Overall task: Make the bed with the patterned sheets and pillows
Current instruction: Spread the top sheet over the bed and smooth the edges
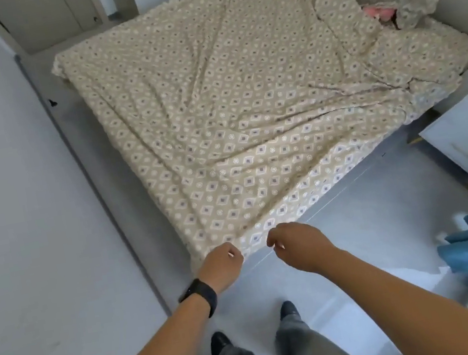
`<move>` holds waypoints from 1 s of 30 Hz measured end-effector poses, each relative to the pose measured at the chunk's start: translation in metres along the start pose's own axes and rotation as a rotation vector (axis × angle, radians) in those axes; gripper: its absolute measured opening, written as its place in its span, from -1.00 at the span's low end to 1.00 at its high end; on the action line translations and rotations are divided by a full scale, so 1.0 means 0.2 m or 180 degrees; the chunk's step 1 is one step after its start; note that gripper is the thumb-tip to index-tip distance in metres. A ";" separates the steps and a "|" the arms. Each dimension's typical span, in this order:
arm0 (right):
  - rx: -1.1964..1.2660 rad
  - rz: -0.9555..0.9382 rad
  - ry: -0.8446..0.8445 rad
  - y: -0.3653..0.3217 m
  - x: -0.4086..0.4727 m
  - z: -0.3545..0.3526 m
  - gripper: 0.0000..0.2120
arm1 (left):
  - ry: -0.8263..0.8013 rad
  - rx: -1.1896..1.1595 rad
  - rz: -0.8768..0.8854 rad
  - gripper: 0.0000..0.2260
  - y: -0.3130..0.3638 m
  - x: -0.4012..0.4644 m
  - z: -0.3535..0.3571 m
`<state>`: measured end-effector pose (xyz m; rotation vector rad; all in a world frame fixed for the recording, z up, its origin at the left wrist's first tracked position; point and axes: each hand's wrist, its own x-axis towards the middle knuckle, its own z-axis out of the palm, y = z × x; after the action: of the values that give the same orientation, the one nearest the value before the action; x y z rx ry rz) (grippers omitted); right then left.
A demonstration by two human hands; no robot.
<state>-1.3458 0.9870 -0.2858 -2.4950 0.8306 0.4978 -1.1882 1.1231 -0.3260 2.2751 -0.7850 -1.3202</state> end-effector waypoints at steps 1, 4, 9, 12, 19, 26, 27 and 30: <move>-0.0018 -0.0064 -0.0103 -0.02 -0.01 0.08 -0.74 | 0.0025 -0.0069 -0.0139 -0.81 -0.09 -0.05 0.07; -0.0020 -0.0211 -0.0130 -0.03 0.01 0.27 -0.75 | 0.0141 -0.0153 -0.0305 -0.82 -0.25 -0.11 0.22; -0.0560 -0.0754 -0.0109 0.08 0.32 0.75 -0.72 | 0.0554 -0.0155 -0.0556 -0.88 -0.56 0.19 0.54; -0.0803 -0.0940 0.0258 0.24 0.51 1.09 -0.75 | 0.0663 0.0030 -0.0487 -0.76 -0.78 0.51 0.77; -0.0890 -0.0912 0.1397 0.62 1.11 1.83 -0.21 | 0.1917 0.1348 0.0640 -0.29 -1.21 1.31 1.03; -0.0410 -0.0922 0.2400 0.62 1.39 2.17 -0.15 | 0.2916 0.1871 0.1217 -0.06 -1.40 1.57 1.17; -0.0358 -0.0968 0.2531 0.63 1.41 2.19 -0.15 | 0.3013 0.1879 0.1271 -0.08 -1.42 1.58 1.18; -0.0179 -0.1071 0.2803 0.66 1.44 2.24 -0.15 | 0.3208 0.1888 0.1394 -0.14 -1.43 1.60 1.19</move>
<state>-1.2970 0.9961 -0.8319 -2.8075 0.6417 -0.7550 -1.1930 1.1237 -0.8174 2.5067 -1.2323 0.3397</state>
